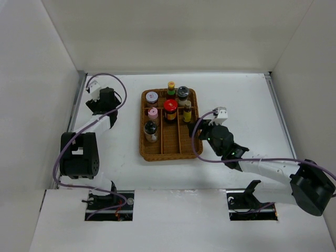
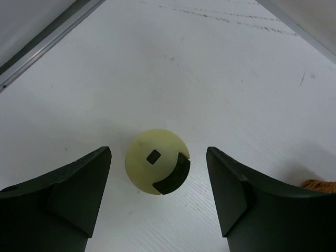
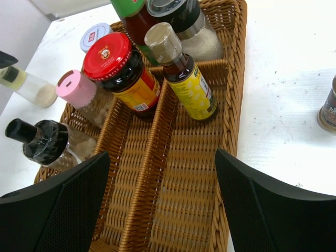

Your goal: Organize the condiment bottles

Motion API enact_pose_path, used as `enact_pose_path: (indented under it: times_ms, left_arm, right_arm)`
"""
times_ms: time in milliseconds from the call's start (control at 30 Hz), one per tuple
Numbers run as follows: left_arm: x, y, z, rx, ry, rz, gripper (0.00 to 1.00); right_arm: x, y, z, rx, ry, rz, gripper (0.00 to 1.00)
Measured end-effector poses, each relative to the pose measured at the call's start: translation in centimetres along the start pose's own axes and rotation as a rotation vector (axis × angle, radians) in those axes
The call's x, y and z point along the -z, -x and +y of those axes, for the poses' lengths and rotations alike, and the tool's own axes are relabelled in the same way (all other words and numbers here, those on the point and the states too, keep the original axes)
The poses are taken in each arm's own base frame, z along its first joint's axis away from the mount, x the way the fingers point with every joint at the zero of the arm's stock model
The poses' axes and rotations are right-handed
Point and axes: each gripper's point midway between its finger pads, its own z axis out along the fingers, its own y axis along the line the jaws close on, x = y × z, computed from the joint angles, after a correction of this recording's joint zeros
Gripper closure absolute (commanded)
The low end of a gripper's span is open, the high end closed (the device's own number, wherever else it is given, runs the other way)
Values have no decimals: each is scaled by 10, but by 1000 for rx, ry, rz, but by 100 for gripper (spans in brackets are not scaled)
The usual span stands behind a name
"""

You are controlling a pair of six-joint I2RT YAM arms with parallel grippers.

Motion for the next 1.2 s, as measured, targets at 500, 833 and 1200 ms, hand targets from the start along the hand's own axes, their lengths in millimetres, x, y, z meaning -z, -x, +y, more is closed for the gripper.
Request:
enact_pose_path:
  times_ms: [500, 833, 1200]
  left_arm:
    - [-10, -19, -7, -40, -10, 46, 56]
    - [142, 83, -94, 24, -345, -230, 58]
    - [292, 52, -176, -50, -763, -195, 57]
  right_arm:
    - [-1, -7, 0, 8, -2, 16, 15]
    - [-2, -8, -1, 10, -4, 19, 16]
    - [15, 36, 0, -42, -1, -103, 16]
